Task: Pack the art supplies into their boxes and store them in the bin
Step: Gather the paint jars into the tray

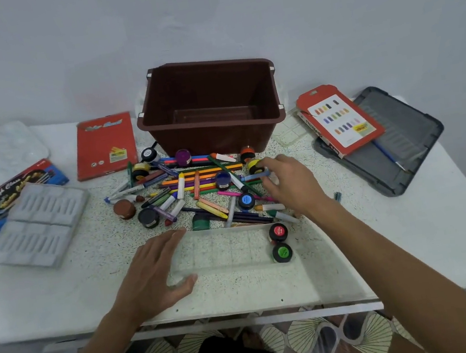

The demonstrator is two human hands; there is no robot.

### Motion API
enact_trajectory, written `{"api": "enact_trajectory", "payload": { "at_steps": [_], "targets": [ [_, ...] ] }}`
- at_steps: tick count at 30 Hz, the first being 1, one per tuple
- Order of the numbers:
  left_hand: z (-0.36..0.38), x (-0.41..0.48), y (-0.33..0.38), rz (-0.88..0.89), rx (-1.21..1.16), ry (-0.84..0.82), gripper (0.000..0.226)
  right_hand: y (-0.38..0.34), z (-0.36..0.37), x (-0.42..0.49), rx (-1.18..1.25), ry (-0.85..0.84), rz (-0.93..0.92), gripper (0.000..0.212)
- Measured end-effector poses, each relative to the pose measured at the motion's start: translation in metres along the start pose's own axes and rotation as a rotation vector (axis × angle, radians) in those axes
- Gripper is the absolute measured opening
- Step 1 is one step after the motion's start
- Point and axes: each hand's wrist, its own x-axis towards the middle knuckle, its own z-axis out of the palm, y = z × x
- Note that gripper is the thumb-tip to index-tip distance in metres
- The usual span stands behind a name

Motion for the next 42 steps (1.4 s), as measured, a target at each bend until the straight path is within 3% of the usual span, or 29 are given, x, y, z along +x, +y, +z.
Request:
{"api": "enact_trajectory", "payload": {
  "at_steps": [3, 6, 14, 19, 22, 29, 32, 36, 42],
  "targets": [
    [0.000, 0.000, -0.001, 0.001, -0.002, 0.000, 0.086, 0.002, 0.012, 0.018, -0.175, -0.059, -0.022, 0.040],
    [0.000, 0.000, -0.001, 0.006, -0.003, 0.005, 0.085, 0.004, 0.023, 0.025, -0.263, -0.149, 0.004, 0.037],
    [0.000, 0.001, -0.002, -0.001, 0.009, 0.015, 0.085, 0.001, 0.015, 0.010, 0.022, 0.058, -0.036, 0.016],
    [0.001, 0.000, -0.002, 0.000, 0.017, 0.011, 0.085, -0.022, -0.020, -0.021, 0.335, -0.035, 0.002, 0.034],
    [0.002, 0.000, -0.002, 0.004, 0.016, 0.013, 0.085, -0.032, -0.030, -0.050, 0.428, -0.075, 0.006, 0.032],
    [0.003, 0.000, -0.001, 0.003, 0.007, 0.007, 0.086, -0.025, -0.009, -0.093, 0.266, -0.129, -0.137, 0.041],
    [0.003, -0.001, -0.001, -0.004, 0.010, 0.002, 0.086, -0.024, -0.001, -0.096, 0.156, -0.155, -0.158, 0.029],
    [0.002, -0.001, -0.002, -0.004, 0.011, -0.001, 0.086, -0.019, 0.010, -0.093, -0.069, -0.088, -0.351, 0.013],
    [0.002, -0.001, -0.002, -0.007, 0.009, -0.002, 0.086, -0.014, 0.024, -0.098, -0.067, -0.083, -0.326, 0.013]
  ]
}}
